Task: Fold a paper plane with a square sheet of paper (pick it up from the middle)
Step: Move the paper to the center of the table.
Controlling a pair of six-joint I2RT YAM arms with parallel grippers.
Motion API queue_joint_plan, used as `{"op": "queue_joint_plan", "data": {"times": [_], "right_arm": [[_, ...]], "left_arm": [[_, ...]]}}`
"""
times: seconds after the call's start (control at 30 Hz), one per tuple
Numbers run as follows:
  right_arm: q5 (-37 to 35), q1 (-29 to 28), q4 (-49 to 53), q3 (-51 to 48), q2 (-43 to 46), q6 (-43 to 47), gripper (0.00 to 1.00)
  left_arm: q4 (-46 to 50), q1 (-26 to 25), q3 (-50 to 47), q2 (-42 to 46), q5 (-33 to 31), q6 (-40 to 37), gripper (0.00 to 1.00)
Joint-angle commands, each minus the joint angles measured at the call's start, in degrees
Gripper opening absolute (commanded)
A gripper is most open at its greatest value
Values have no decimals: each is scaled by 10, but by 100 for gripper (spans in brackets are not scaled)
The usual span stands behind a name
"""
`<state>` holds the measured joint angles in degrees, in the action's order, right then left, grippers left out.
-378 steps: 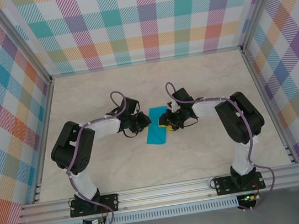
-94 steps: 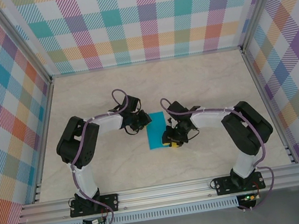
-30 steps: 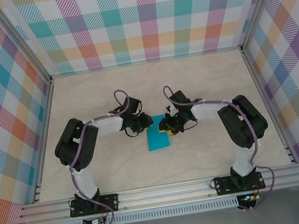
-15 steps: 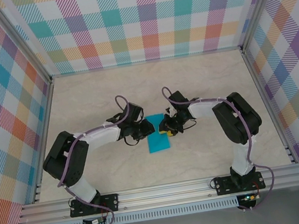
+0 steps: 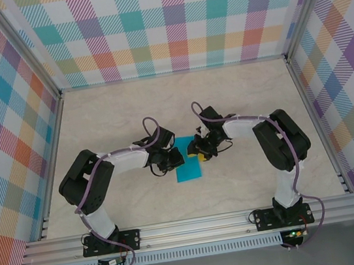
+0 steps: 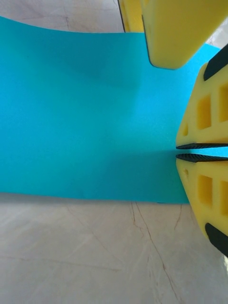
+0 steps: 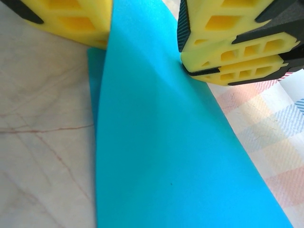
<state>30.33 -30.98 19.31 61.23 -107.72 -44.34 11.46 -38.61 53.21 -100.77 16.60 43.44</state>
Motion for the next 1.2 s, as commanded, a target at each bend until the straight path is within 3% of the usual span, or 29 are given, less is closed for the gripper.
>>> {"op": "queue_joint_plan", "data": {"times": [0.0,0.17,0.47,0.6,0.77,1.0,1.17], "right_arm": [[-6,7,37,22,0,22,32],[-9,7,70,48,-19,29,18],[16,7,72,54,-30,15,11],[18,7,91,65,-38,10,12],[14,7,112,77,-44,18,12],[20,7,123,87,-50,22,13],[22,7,125,86,-51,24,13]], "left_arm": [[76,-7,4,-10,-40,-34,15],[68,-8,-4,25,-45,-58,18],[56,-26,-29,152,-76,-105,41],[50,-71,-56,207,-127,-140,46],[9,-173,-99,246,-243,-238,46],[97,-245,-72,206,-311,-286,46],[94,-277,-69,184,-342,-304,62]]}}
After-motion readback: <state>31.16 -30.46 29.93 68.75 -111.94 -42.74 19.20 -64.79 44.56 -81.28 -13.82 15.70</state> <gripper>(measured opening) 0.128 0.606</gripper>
